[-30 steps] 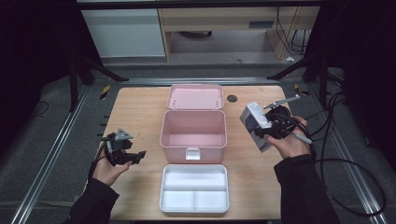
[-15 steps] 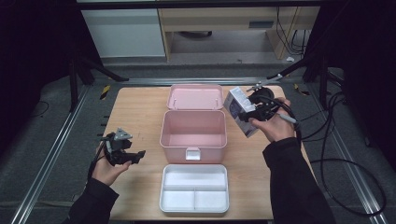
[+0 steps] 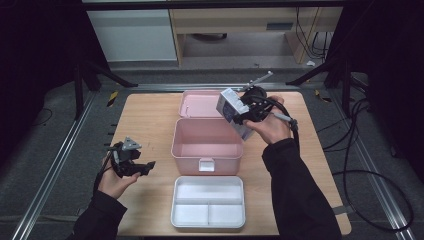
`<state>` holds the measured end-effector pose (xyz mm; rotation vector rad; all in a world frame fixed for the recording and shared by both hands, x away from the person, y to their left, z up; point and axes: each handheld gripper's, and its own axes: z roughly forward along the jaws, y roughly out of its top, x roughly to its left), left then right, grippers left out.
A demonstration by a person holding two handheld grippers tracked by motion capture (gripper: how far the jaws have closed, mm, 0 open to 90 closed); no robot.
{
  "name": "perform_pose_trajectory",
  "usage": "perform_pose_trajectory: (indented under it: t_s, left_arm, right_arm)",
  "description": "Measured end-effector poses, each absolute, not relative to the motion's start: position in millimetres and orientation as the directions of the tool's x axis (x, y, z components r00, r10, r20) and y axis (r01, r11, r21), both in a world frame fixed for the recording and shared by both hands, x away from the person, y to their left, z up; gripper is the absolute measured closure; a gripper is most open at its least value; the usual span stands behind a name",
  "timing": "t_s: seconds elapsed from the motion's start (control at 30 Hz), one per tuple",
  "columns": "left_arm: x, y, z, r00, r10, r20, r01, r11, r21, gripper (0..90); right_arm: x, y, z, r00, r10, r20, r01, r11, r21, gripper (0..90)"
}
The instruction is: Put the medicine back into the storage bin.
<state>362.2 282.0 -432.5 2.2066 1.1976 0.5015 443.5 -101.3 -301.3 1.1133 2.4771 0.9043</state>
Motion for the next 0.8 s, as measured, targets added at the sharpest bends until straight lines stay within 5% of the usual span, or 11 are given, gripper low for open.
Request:
perform_pose_trajectory:
  t_s: [0.8]
  left_arm:
    - [362, 282, -432, 0.529, 0.847, 0.055, 0.628, -0.435, 0.645, 32.6]
  right_arm:
    - [462, -47, -350, -0.756, 0.653, 0.048, 0.554, 0.598, 0.579, 56.4]
